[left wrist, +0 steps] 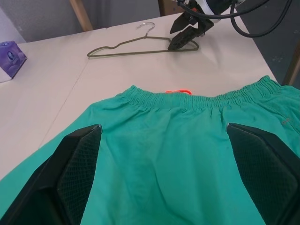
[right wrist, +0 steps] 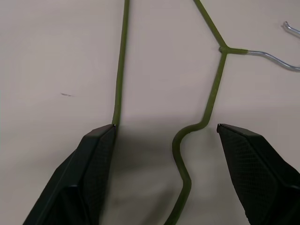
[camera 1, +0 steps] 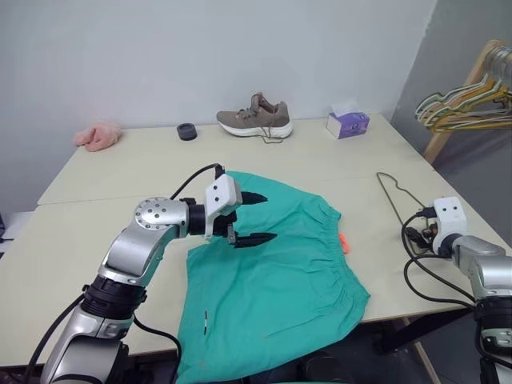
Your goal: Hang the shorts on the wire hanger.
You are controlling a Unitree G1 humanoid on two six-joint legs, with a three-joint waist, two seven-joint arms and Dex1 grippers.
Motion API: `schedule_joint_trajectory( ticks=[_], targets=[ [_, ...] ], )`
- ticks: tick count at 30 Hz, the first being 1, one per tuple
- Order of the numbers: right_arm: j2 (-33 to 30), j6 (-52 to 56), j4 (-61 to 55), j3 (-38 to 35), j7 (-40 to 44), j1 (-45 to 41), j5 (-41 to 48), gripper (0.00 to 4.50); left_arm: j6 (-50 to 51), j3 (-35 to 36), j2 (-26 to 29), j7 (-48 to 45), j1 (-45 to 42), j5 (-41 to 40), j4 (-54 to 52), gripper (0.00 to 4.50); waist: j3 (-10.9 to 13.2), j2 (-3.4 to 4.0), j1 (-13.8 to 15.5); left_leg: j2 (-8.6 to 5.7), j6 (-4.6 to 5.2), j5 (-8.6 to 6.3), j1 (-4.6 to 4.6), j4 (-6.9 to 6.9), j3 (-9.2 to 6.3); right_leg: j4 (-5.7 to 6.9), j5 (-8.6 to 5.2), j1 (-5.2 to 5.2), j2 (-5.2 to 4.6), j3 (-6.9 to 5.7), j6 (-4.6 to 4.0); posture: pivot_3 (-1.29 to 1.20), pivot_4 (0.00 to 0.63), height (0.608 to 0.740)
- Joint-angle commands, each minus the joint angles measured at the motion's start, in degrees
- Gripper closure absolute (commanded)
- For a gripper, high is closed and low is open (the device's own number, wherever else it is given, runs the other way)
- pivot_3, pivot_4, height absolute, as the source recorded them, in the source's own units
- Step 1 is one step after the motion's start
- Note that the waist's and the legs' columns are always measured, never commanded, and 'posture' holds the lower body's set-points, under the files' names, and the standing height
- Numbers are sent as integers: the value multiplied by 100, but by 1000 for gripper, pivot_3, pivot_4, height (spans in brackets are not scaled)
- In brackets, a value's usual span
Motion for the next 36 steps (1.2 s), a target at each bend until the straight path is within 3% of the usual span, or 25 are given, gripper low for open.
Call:
schedule_joint_trajectory(
  ticks=[1,7,8,10,19,20,27,32,36],
  targets=[
    [-53,173,496,-219,-137,-284,-23,831,-110,31,-19,-1,5,22,-169,14,-1,0,-17,0,0,0,1,1,1,0,2,1,0,2,3,-154,0,740],
    [-23,542,1319,-168,97,-517,29,831,-193,67,-67,77,110,87,-203,14,-43,-35,-2,0,2,1,9,10,-3,-2,4,15,2,-1,8,-147,0,740],
    [-5,587,1479,-190,105,-564,38,1008,-200,71,-72,86,125,92,-212,1,-57,-44,2,0,2,1,11,10,-4,-3,4,18,3,-1,8,-146,0,740],
    [-10,543,1918,-123,136,-651,-56,1394,-214,83,-74,97,127,93,-202,0,-80,-61,14,0,2,1,18,10,-6,-6,4,27,2,-3,8,-143,0,740],
    [-62,-71,2717,112,76,-847,-340,4345,-181,184,-18,191,239,88,-267,0,-111,-83,38,2,2,0,93,4,-24,-73,-5,115,2,-19,40,-135,0,740],
    [-90,-230,2703,226,130,-843,-430,4476,-164,216,-6,210,248,75,-249,0,-118,-88,38,5,2,0,94,2,-29,-93,2,115,3,-25,44,-135,0,740],
    [-282,-1169,2120,682,380,-822,-844,4476,-106,452,-15,425,241,69,-29,0,-118,-86,34,1,3,-1,89,2,-16,-108,15,113,-3,-9,45,-138,0,740],
    [-481,-1928,432,997,1446,-595,-705,4476,27,830,76,616,5,34,607,0,-102,-8,-10,2,4,0,33,1,-12,-90,17,77,-2,-5,46,-151,0,740],
    [-672,-2172,-768,1349,2255,-524,-731,4476,164,1045,135,746,-228,18,1016,0,-94,5,-56,3,3,-1,-8,0,-8,-50,20,13,1,1,42,-161,0,740]
  ],
)
